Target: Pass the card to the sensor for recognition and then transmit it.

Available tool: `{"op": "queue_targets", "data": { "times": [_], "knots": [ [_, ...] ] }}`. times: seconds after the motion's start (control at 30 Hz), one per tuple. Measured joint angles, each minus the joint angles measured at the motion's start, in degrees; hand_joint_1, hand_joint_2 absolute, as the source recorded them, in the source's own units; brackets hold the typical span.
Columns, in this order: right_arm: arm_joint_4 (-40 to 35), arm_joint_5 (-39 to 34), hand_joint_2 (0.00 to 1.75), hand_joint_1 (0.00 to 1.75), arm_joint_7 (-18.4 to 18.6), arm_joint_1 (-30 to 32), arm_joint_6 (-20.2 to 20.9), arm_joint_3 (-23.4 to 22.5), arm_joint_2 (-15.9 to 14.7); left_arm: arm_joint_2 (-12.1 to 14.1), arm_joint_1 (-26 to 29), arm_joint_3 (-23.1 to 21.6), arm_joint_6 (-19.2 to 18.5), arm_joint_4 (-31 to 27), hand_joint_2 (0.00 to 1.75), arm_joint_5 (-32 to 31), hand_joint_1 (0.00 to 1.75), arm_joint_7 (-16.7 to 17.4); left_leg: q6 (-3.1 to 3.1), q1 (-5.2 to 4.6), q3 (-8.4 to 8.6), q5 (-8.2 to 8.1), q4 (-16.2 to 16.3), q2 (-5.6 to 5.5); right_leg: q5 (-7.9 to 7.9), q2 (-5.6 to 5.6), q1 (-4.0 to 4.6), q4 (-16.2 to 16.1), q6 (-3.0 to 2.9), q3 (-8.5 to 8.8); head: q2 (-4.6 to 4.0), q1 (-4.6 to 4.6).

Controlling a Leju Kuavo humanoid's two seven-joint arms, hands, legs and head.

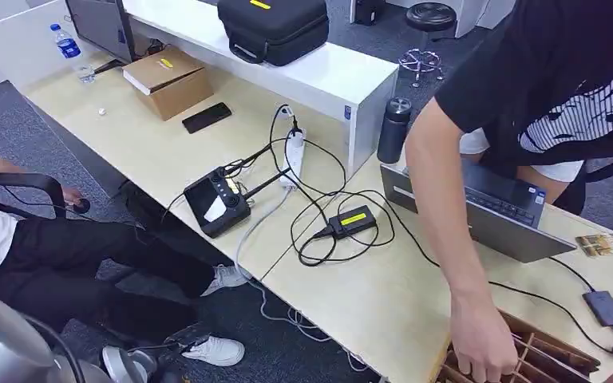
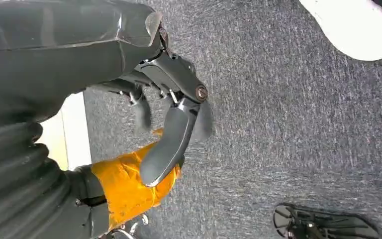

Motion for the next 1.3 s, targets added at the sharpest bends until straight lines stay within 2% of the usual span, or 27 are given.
{"op": "queue_targets", "data": {
  "times": [0.2, 0.23, 0.4, 0.43, 0.47, 0.5, 0.57, 0.6, 0.7, 0.73, 0.8, 0.9, 0.93, 0.97, 1.0, 1.07, 1.3],
  "knots": [
    [0.0, 0.8, 1.75, 0.00, 0.4, 0.0, 0.0, 0.0, 0.0, 0.0, 0.0, -0.1, 0.2, 0.0, 1.75, -0.5, 0.00, 0.6, 0.00, 0.00, 0.00, 0.00, 0.0, 0.00, 0.00, 0.00, 0.00, 0.0, 0.00, 0.00, 0.00, 0.00],
    [0.0, 0.8, 1.75, 0.00, 0.5, -0.1, 0.0, 0.0, 0.0, 0.0, 0.0, -0.1, 0.3, 0.0, 1.75, -0.5, 1.08, 0.9, 0.00, 0.00, 0.00, 0.00, 0.0, 0.00, 0.00, 0.00, 0.00, 0.0, 0.00, 0.00, 0.00, 0.00],
    [0.1, 1.5, 1.75, 0.00, 0.6, -0.2, 0.7, 0.0, 0.1, 0.0, 0.0, -0.1, 0.3, 0.0, 1.75, -0.7, 1.08, 0.8, 0.00, 0.00, 0.01, 0.00, 0.0, 0.00, 0.00, 0.00, 0.00, 0.0, 0.00, 0.00, 0.00, 0.00],
    [0.1, 1.6, 1.75, 0.00, 0.6, -0.2, 0.8, 0.0, 0.1, 0.0, 0.0, -0.1, 0.3, 0.0, 1.75, -0.7, 1.71, 0.8, 0.00, 0.00, 0.01, 0.00, 0.0, 0.00, 0.00, 0.00, 0.00, 0.0, 0.00, 0.00, 0.00, 0.00],
    [0.1, 1.6, 1.75, 0.42, 0.6, -0.2, 0.9, 0.0, 0.1, 0.0, 0.0, -0.1, 0.3, 0.0, 1.75, -0.7, 1.75, 0.8, 0.00, 0.00, 0.01, 0.00, 0.0, 0.00, 0.00, 0.00, 0.00, 0.0, 0.00, 0.00, 0.00, 0.00],
    [0.2, 1.6, 1.75, 1.31, 0.6, -0.2, 1.0, 0.0, 0.1, 0.0, 0.0, -0.1, 0.2, 0.0, 1.75, -0.8, 1.75, 0.8, 0.00, 0.00, 0.01, 0.00, 0.0, 0.00, 0.00, 0.00, 0.00, 0.0, 0.00, 0.00, 0.00, 0.00],
    [0.2, 1.7, 1.75, 1.50, 0.5, -0.2, 1.0, 0.0, 0.1, 0.0, 0.0, -0.1, 0.2, 0.0, 1.75, -0.8, 1.75, 0.5, 0.00, 0.00, 0.01, 0.00, 0.0, 0.00, 0.00, 0.00, 0.00, 0.0, 0.00, 0.00, 0.00, 0.00],
    [0.2, 1.7, 1.75, 1.59, 0.4, -0.2, 1.1, 0.0, 0.1, 0.0, 0.0, -0.1, 0.2, 0.0, 1.75, -0.9, 1.75, 0.3, 0.00, 0.00, 0.01, 0.00, 0.0, 0.00, 0.00, 0.00, 0.00, 0.0, 0.00, 0.00, 0.00, 0.00],
    [0.3, 1.8, 1.75, 1.59, 0.1, -0.2, 1.3, 0.0, 0.2, 0.2, 0.0, -0.1, 0.1, 0.0, 1.75, -1.0, 1.71, 0.3, 0.00, 0.00, 0.01, 0.00, 0.0, 0.00, 0.00, 0.00, 0.00, 0.0, 0.00, 0.00, 0.00, 0.00],
    [0.3, 1.8, 1.75, 1.59, 0.1, -0.2, 1.4, 0.0, 0.2, 0.2, 0.0, -0.1, 0.1, 0.0, 1.75, -1.1, 1.75, 0.3, 0.00, 0.00, 0.01, 0.00, 0.0, 0.00, 0.00, 0.00, 0.00, 0.0, 0.00, 0.00, 0.00, 0.00],
    [0.3, 1.9, 1.75, 1.62, 0.0, -0.2, 1.6, 0.0, 0.3, 0.2, 0.0, -0.2, 0.1, 0.0, 1.75, -1.2, 1.71, 0.3, 0.00, 0.00, 0.01, 0.00, 0.0, 0.00, 0.00, 0.00, 0.00, 0.0, 0.00, 0.00, 0.00, 0.00],
    [0.3, 2.2, 1.75, 1.59, -0.2, -0.2, 1.7, 0.0, 0.3, 0.2, 0.0, -0.6, 0.1, 0.0, 1.75, -1.4, 1.64, 0.2, 0.00, 0.00, 0.01, 0.00, 0.0, 0.00, 0.00, 0.00, 0.00, 0.0, 0.00, 0.00, 0.00, 0.00],
    [0.3, 2.5, 1.75, 1.43, -0.3, -0.2, 1.8, 0.0, 0.3, 0.2, 0.0, -0.7, 0.1, 0.0, 1.75, -1.4, 1.55, 0.1, 0.00, 0.00, 0.01, 0.00, 0.0, 0.00, 0.00, 0.00, 0.00, 0.0, 0.00, 0.00, 0.00, 0.00],
    [0.3, 2.6, 1.75, 0.26, -0.3, -0.2, 1.8, 0.0, 0.3, 0.2, 0.0, -0.8, 0.1, 0.0, 1.75, -1.4, 0.61, 0.0, 0.00, 0.00, 0.01, 0.00, 0.0, 0.00, 0.00, 0.00, 0.00, 0.0, 0.00, 0.00, 0.00, 0.00],
    [0.3, 2.6, 1.75, 0.07, -0.3, -0.2, 1.8, 0.0, 0.4, 0.3, 0.0, -0.9, 0.1, 0.0, 1.75, -1.4, 0.35, -0.1, 0.00, 0.00, 0.01, 0.00, 0.0, 0.00, 0.00, 0.00, 0.00, 0.0, 0.00, 0.00, 0.00, 0.00],
    [0.3, 2.6, 1.75, 0.00, -0.3, -0.2, 2.1, 0.0, 0.4, 0.3, 0.0, -0.9, 0.1, 0.0, 1.75, -1.5, 0.00, -0.1, 0.00, 0.00, 0.01, 0.00, 0.0, 0.00, 0.00, 0.00, 0.00, 0.0, 0.00, 0.00, 0.00, 0.00],
    [0.3, 2.7, 1.75, 0.00, 0.3, -0.2, 1.8, 0.0, 0.4, 0.4, 0.0, -0.9, 0.2, 0.0, 1.75, -1.7, 0.00, 0.4, 0.00, 0.00, 0.01, 0.00, 0.0, 0.00, 0.00, 0.00, 0.00, 0.0, 0.00, 0.00, 0.00, 0.00]
  ]
}}
